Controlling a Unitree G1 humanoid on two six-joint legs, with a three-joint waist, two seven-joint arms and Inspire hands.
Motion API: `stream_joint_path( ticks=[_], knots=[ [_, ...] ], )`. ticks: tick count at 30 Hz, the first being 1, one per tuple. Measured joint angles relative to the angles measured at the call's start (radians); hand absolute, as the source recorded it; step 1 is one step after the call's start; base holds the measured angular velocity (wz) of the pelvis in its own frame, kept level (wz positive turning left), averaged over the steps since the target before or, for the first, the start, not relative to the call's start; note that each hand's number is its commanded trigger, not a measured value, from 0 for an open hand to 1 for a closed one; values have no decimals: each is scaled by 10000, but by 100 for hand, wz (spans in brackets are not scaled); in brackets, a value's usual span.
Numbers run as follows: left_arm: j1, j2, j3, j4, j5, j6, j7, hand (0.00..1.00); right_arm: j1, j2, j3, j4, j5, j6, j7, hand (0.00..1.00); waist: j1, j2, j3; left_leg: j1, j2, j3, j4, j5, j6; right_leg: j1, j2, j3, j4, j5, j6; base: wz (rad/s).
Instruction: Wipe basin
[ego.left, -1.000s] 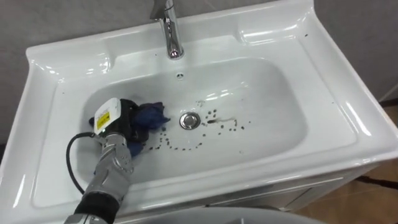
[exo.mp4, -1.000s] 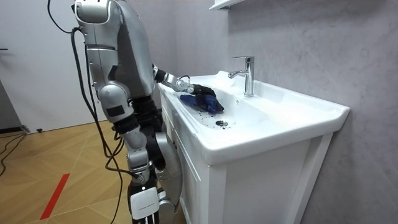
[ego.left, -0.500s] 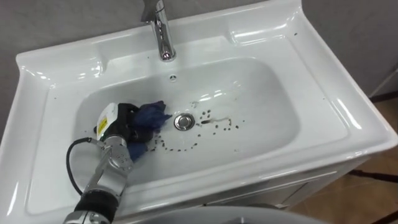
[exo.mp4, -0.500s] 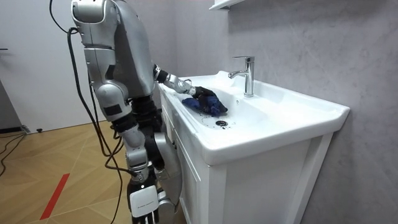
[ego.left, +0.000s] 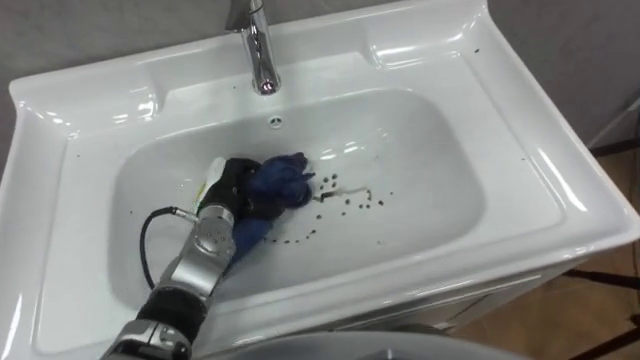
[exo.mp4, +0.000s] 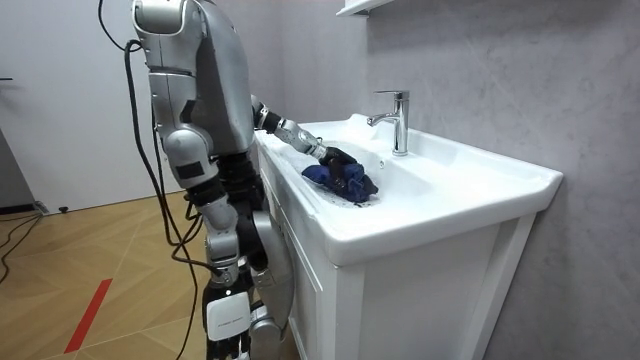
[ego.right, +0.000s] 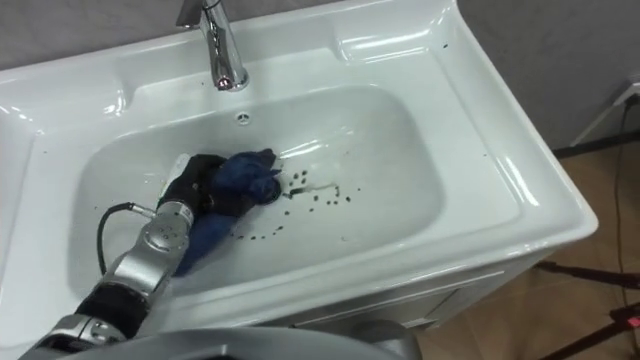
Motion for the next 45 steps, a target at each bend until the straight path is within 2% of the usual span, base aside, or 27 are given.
stream_joint_path(
  ticks=[3, 7, 8, 9, 11, 12, 13, 15, 18, 21, 24, 25, 27, 30, 32, 35, 36, 37, 38, 39, 40, 42, 45],
  knots=[
    [-202, -76, -469, -294, 7, 270, -592, 100, -45, 34, 3, -206, 38, -30, 33, 0, -304, 77, 46, -115, -25, 0, 9, -17, 32, -30, -85, -100, -108, 15, 34, 4],
    [-218, -75, -966, -1256, 200, 750, -1405, 100, -273, 40, -6, -43, 184, -46, 214, 0, -704, 194, 127, -272, -104, 4, 85, -19, 52, -134, -154, -85, -128, -40, 116, 0],
    [-219, -77, -1053, -1353, 326, 758, -1485, 100, -274, 45, -3, -35, 244, -51, 221, 0, -725, 205, 132, -283, -111, 2, 134, -18, 51, -111, -168, -82, -129, -39, 118, 0],
    [-219, -67, -1173, -1528, 695, 758, -1617, 100, -285, 42, -5, 45, 328, -72, 238, 0, -781, 218, 193, -275, -115, -51, 166, -18, 51, -28, -182, -97, -129, -23, 122, 0],
    [-213, -109, -1190, -1731, 1309, 767, -1815, 100, -293, 31, -9, 173, 343, -140, 295, 0, -824, 247, 229, -279, -125, -31, 172, -18, 51, 6, -210, -129, -141, -26, 125, 0],
    [-214, -67, -1196, -1891, 1616, 767, -1889, 100, -328, 33, -9, 175, 345, -170, 305, 0, -860, 236, 312, -294, -129, -41, 173, -18, 51, 1, -259, -147, -152, -26, 125, 4],
    [-213, -52, -1247, -2003, 1877, 771, -1965, 100, -344, 17, -5, 194, 344, -246, 306, 0, -882, 214, 346, -306, -139, -35, 178, -18, 51, 1, -282, -167, -164, -33, 133, 4],
    [-194, -85, -1293, -2135, 2532, 761, -2067, 100, -343, 3, -10, 204, 348, -339, 296, 0, -881, 150, 369, -292, -165, -41, 180, -18, 52, 7, -281, -175, -152, -84, 152, 4],
    [-60, -218, -1366, -2207, 3560, 667, -2045, 100, -313, 11, -4, 201, 340, -358, 291, 0, -837, 47, 354, -276, -197, -55, 195, -17, 52, 1, -292, -198, -136, -120, 169, 0],
    [125, -314, -1360, -2142, 4177, 498, -1908, 100, -357, 26, -7, 262, 392, -344, 315, 0, -749, -104, 274, -261, -189, -62, 194, -17, 52, 58, -294, -255, -142, -119, 168, 3],
    [436, -429, -1284, -1764, 4541, 135, -1397, 100, -302, 9, -41, 251, 372, -317, 243, 0, -509, -246, 255, -112, -180, -46, 180, -17, 52, 175, -278, -243, -124, -120, 157, -2],
    [482, -518, -1190, -1472, 4539, -95, -1167, 100, -254, 4, -47, 226, 309, -315, 189, 0, -302, -296, 216, -65, -185, -48, 181, -17, 52, 182, -279, -231, -77, -144, 143, -4],
    [695, -545, -853, -1246, 4536, -382, -837, 100, -213, 30, -143, 212, 273, -326, 161, 0, -183, -382, 189, -5, -186, -79, 169, -17, 52, 154, -276, -260, -5, -180, 133, 3],
    [1136, -517, -163, -974, 4520, -599, 16, 100, -156, 34, -293, 133, 251, -320, -111, 0, 120, -434, 121, 71, -184, -87, 153, -18, 53, 133, -271, -265, 190, -256, 104, 1],
    [1338, -468, 277, -832, 4473, -730, 619, 100, -167, 34, -435, 149, 210, -272, -193, 0, 249, -394, 112, 60, -172, -121, 53, -20, 55, 58, -259, -340, 266, -267, 87, 6],
    [1632, -430, 787, -795, 4487, -796, 1449, 100, -59, 30, -556, 160, 63, -228, -276, 0, 478, -357, 34, 57, -124, -233, -98, 5, 76, 13, -177, -365, 256, -213, 7, -1],
    [1778, -416, 1060, -788, 4490, -797, 1731, 100, 28, 18, -632, 152, -44, -220, -303, 0, 577, -312, -19, 60, -81, -238, -131, -1, 42, 24, -119, -343, 227, -183, -35, -12],
    [1858, -322, 1277, -788, 4494, -796, 1964, 100, 119, -3, -714, 150, -57, -210, -347, 0, 742, -259, -71, 65, -30, -228, -142, 2, 0, 13, -52, -299, 208, -153, -80, -12],
    [1886, -256, 1411, -764, 4492, -796, 2086, 100, 124, -15, -771, 151, -69, -165, -370, 0, 771, -229, -87, 69, -11, -233, -146, 8, -18, 9, -28, -288, 199, -140, -102, -13],
    [1908, -31, 1528, -641, 4503, -796, 2473, 100, 95, -59, -867, 145, -112, -97, -414, 0, 804, -171, -101, 97, 15, -250, -133, 27, -52, 6, 28, -240, 197, -124, -143, -12],
    [1938, 161, 1629, -524, 4570, -796, 2849, 100, 75, -139, -948, 117, -143, -88, -455, 0, 831, -112, -111, 118, 44, -264, -112, 43, -77, 11, 72, -204, 197, -117, -183, -13],
    [1974, 357, 1723, -327, 4859, -796, 3321, 100, 82, -270, -1052, -15, -355, -92, -469, 0, 903, -5, -120, 122, 79, -306, -74, 58, -103, 39, 133, -121, 207, -107, -241, -17],
    [2005, 506, 1935, -106, 4944, -796, 3802, 100, 86, -326, -1427, -104, -407, -129, -693, 0, 961, 72, -123, 187, 160, -307, -44, 93, -164, -2, 264, 24, 204, -97, -351, -18]
  ],
)
